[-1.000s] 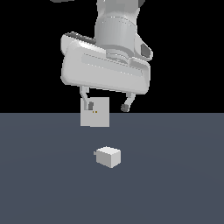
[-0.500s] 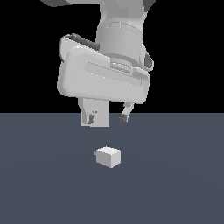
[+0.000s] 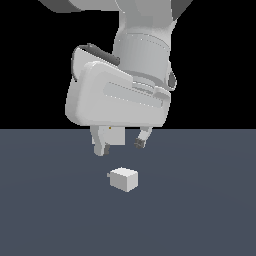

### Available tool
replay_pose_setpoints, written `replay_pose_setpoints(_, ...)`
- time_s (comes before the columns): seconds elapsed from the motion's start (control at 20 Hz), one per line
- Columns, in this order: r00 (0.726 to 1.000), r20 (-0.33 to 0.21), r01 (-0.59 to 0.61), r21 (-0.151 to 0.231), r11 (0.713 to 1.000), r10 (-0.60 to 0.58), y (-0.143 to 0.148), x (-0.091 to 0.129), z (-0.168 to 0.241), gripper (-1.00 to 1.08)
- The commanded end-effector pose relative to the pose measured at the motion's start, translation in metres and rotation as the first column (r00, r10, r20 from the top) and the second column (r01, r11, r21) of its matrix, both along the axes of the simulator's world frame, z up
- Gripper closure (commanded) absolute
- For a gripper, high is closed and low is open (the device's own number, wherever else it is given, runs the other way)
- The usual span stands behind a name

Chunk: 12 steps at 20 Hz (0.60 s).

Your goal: Plug the charger into the wall socket.

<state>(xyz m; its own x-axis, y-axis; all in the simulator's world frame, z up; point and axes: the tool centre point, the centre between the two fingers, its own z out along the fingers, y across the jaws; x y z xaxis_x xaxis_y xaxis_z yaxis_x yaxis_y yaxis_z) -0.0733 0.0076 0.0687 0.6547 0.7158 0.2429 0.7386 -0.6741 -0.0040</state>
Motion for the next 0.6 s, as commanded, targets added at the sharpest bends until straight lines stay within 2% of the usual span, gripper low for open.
replay_pose_setpoints(0.0,1.000,0.006,-0.022,0.003,1.000,0.022,-0.0001,-0.0016,-0.0029,-0.92)
replay_pose_setpoints(0.55,0.999,0.010,-0.042,0.005,0.999,0.042,-0.0009,-0.0034,-0.0086,-0.92)
